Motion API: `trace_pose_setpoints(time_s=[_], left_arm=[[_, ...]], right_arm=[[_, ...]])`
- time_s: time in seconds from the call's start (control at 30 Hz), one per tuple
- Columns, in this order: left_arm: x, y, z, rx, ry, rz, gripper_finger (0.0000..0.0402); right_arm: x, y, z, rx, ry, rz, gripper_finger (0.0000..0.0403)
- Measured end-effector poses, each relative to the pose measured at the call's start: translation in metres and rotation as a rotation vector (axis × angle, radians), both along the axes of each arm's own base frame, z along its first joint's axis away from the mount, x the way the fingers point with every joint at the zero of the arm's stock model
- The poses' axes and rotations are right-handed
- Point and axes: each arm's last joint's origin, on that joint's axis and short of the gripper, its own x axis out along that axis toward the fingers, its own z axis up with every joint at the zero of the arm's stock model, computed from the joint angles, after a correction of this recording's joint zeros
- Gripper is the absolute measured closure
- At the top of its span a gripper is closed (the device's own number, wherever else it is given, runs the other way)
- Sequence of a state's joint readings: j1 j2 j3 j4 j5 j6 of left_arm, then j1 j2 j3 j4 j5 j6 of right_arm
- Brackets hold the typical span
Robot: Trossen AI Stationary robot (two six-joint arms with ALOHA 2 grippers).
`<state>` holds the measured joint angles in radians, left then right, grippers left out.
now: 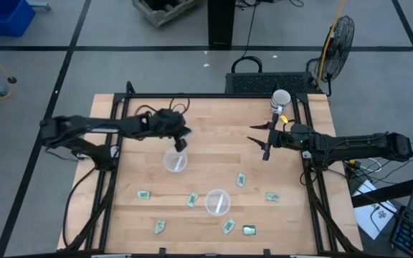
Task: Pick and place items into bin
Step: Put the white stevia packet into the top transparent bin, then put the white stevia packet into the bottom transparent bin
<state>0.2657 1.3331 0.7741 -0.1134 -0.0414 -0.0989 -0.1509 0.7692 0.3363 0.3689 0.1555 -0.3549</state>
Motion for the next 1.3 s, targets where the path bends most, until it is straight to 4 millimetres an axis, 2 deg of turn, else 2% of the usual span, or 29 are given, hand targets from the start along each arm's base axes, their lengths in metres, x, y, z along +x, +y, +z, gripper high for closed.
trace_pose_setpoints(time_s=[0.07,0.17,0.33,0.43,0.57,0.83,1.1,1.3], left_arm=[[-0.009,-0.015,0.014,-0.031,0.045,-0.051,0.0386],[-0.019,-0.040,0.016,-0.069,0.143,-0.089,0.0380],[-0.022,-0.077,-0.006,-0.111,0.251,-0.099,0.0395],[-0.016,-0.088,-0.019,-0.068,0.278,-0.069,0.0384],[-0.010,-0.092,-0.037,-0.053,0.357,-0.048,0.0373],[-0.001,-0.086,-0.069,-0.118,0.474,0.028,0.0393],[0.002,-0.085,-0.072,-0.121,0.467,0.010,0.0323],[0.002,-0.085,-0.071,-0.101,0.471,-0.018,0.0297]], right_arm=[[0.000,0.000,-0.001,0.002,0.008,0.000,0.0218],[0.000,0.000,-0.002,0.005,0.022,0.000,0.0218],[-0.001,0.000,-0.004,0.047,0.032,-0.007,0.0218],[-0.001,0.000,-0.004,0.057,0.028,-0.009,0.0218],[-0.001,0.000,-0.004,0.058,0.024,-0.009,0.0218],[-0.001,0.000,-0.004,0.059,0.026,-0.009,0.0218],[-0.001,0.000,-0.004,0.059,0.029,-0.009,0.0218],[-0.001,0.000,-0.004,0.059,0.027,-0.009,0.0218]])
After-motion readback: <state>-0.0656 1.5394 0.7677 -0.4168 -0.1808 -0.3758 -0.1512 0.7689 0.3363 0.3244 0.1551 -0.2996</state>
